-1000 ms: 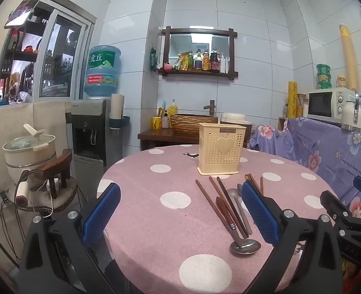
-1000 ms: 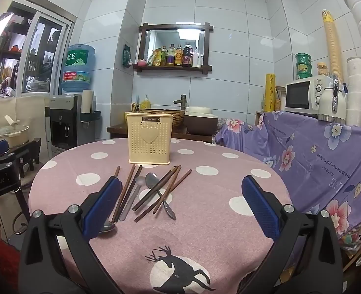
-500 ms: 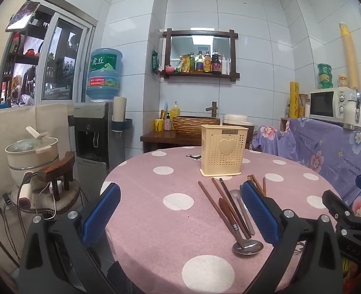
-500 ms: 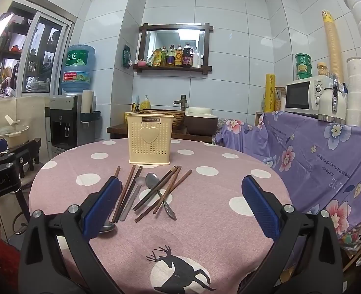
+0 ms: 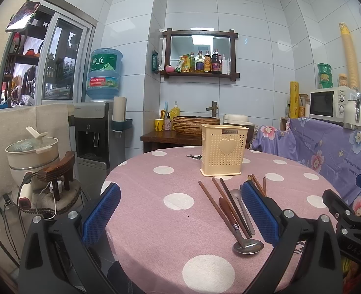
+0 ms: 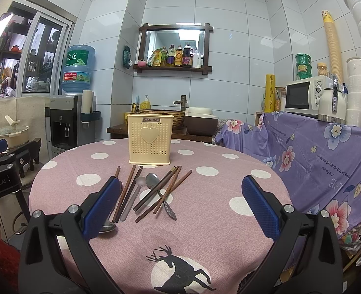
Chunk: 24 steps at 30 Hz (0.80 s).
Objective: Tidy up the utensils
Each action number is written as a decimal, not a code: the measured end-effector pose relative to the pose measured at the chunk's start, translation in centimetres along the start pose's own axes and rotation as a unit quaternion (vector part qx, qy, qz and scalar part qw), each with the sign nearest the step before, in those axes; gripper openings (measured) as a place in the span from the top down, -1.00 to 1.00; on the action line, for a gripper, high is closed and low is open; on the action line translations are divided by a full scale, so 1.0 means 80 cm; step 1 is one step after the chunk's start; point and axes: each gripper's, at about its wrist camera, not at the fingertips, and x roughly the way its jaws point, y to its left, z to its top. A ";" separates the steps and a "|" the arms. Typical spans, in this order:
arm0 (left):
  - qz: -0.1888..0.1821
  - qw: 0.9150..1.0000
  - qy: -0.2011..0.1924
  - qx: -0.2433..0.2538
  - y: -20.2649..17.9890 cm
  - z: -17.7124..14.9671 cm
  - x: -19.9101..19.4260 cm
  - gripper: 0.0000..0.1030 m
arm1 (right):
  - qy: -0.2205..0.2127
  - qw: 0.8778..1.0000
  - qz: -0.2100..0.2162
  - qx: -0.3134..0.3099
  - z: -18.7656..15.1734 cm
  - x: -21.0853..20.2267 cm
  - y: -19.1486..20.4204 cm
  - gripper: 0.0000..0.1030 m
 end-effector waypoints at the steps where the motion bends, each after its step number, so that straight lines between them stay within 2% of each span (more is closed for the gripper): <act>1: 0.000 1.000 0.000 0.000 0.000 0.000 -0.001 -0.90 | 0.000 1.000 0.000 0.000 0.000 0.000 0.000 -0.91; 24: -0.001 1.000 0.002 -0.001 0.003 -0.002 0.007 -0.90 | 0.000 1.000 0.000 0.000 0.001 0.000 0.000 -0.91</act>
